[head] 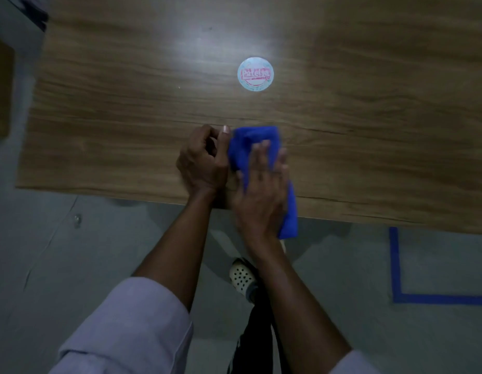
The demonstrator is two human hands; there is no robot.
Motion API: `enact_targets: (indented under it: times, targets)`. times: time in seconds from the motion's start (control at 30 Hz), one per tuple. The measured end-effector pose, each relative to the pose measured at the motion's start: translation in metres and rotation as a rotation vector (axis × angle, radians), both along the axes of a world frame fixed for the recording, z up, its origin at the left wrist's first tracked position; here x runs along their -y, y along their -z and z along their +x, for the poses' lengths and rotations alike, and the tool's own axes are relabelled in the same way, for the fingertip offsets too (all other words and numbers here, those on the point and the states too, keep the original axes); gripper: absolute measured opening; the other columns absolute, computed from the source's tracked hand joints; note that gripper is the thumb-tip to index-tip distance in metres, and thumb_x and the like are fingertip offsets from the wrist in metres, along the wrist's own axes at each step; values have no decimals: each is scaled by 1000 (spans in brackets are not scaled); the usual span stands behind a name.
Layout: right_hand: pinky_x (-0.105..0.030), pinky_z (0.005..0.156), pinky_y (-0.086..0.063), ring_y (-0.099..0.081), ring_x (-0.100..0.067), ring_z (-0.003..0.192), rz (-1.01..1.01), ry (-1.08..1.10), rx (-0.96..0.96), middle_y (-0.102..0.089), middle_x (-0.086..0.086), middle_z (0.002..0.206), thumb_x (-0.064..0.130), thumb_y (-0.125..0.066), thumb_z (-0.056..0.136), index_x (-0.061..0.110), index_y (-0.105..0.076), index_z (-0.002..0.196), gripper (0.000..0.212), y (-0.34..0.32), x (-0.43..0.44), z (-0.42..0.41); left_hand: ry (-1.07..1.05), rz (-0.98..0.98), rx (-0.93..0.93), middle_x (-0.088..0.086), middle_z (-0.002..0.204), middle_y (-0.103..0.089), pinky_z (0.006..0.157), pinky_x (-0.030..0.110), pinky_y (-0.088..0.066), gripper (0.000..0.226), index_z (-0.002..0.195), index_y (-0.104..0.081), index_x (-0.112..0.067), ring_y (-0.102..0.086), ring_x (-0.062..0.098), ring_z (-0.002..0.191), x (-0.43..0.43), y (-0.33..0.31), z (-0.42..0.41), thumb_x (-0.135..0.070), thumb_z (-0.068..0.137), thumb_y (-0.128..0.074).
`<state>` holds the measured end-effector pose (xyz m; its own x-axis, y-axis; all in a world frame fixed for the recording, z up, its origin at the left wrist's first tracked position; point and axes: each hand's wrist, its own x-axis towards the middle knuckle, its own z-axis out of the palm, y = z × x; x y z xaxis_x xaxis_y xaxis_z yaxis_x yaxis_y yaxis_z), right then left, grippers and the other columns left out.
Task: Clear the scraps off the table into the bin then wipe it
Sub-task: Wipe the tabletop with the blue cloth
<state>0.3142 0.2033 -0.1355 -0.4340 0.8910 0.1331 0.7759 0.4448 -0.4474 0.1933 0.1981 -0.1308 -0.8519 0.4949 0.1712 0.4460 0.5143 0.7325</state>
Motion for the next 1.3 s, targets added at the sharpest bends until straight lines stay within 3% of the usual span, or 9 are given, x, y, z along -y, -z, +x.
enact_targets:
  times: [0.13,0.3,0.37,0.57,0.8,0.87,1.0,1.2,1.3]
  targets:
    - [-47,119,-29,-21,-32,153,26,-470,37,-36,-2,161,28,-54,93,15,-41,154,63,6,-52,16,-9,50,41,-4,64,-56,59,32,-37,39,72,-53,-22,-55,18,62,1,-3,0,-54,96,-52]
    - [-47,121,-24,-14,-33,154,-59,184,60,-24,-1,166,37,-41,102,15,-28,159,62,-5,-133,13,-12,-1,26,-1,68,-67,62,36,-43,47,76,-58,-18,-63,19,67,-1,0,-2,-60,95,-48]
    - [-46,124,-15,-10,-34,155,-95,219,65,-21,-4,167,38,-39,101,14,-26,159,64,-9,-97,-18,2,-4,18,-1,67,-66,61,36,-43,47,77,-61,-18,-62,18,67,-1,-2,-1,-60,94,-48]
    - [-43,118,-25,-23,-32,152,5,-566,92,-36,-1,161,36,-40,96,17,-42,153,61,-5,-79,-23,-35,99,56,-6,63,-58,59,34,-43,44,77,-60,-16,-58,18,60,0,-10,3,-56,94,-52]
    - [-48,121,-26,-22,-34,152,-56,245,50,-33,0,163,34,-49,99,17,-40,154,58,-7,-177,-24,-74,39,126,-4,62,-65,64,43,-51,51,80,-63,-17,-66,19,64,-13,-10,0,-61,95,-44]
    - [-48,121,-23,-27,-37,150,-36,181,6,-36,-6,161,32,-51,98,15,-42,152,57,-9,-143,-55,-105,119,178,-6,59,-61,65,42,-50,52,79,-65,-16,-63,15,62,-40,-16,-9,-60,95,-42]
    - [-49,122,-21,-28,-35,150,-3,-405,74,-43,1,157,29,-48,90,19,-50,148,59,1,-156,-61,-135,292,195,-5,62,-60,65,44,-49,50,83,-69,-11,-62,21,64,-110,-27,-49,-52,97,-44]
    - [-44,125,-11,-15,-34,154,-33,108,152,-28,2,165,34,-40,99,18,-34,156,59,-7,-279,-66,17,233,92,1,73,-66,66,46,-50,47,82,-66,-8,-65,26,70,-159,-18,-91,-49,98,-49]
    - [-44,125,-8,-16,-37,153,-31,-14,147,-28,-3,165,33,-36,100,13,-35,156,59,-9,-239,-101,32,190,-12,7,86,-67,74,47,-49,42,87,-69,-7,-63,25,83,-182,-15,-104,-41,99,-49]
